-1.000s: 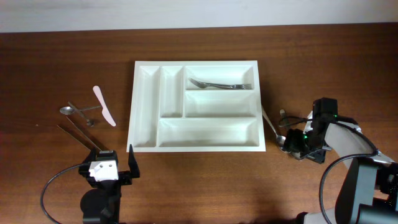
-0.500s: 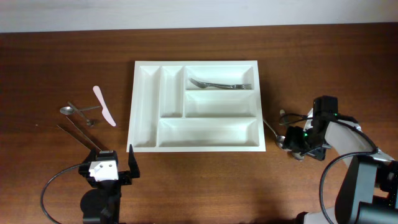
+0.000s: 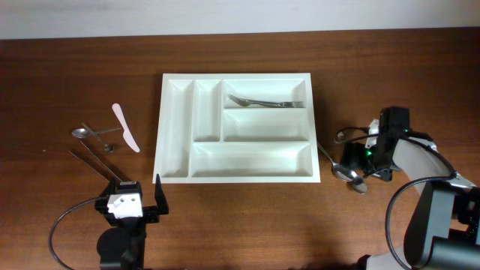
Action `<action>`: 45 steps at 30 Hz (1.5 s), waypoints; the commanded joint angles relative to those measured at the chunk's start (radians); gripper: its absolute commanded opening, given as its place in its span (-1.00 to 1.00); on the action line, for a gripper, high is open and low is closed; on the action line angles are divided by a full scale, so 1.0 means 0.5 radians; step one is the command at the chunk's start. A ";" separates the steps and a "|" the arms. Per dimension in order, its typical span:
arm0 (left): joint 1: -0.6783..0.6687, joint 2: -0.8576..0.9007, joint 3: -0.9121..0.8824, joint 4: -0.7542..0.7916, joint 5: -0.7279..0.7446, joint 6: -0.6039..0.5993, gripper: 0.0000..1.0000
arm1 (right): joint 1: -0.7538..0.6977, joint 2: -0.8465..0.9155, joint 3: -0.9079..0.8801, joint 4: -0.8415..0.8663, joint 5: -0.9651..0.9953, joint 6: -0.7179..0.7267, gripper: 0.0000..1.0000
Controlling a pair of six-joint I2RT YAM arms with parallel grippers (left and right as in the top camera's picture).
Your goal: Pack container
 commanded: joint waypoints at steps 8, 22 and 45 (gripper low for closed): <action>0.008 -0.014 -0.011 0.005 0.027 0.031 0.99 | 0.004 0.304 0.043 0.141 -0.051 0.017 0.72; 0.008 -0.014 -0.011 0.005 0.027 0.031 0.98 | 0.011 0.369 0.043 0.019 0.089 -0.086 0.53; 0.008 -0.014 -0.011 0.005 0.027 0.031 0.99 | 0.242 0.369 0.042 -0.060 0.425 0.026 0.30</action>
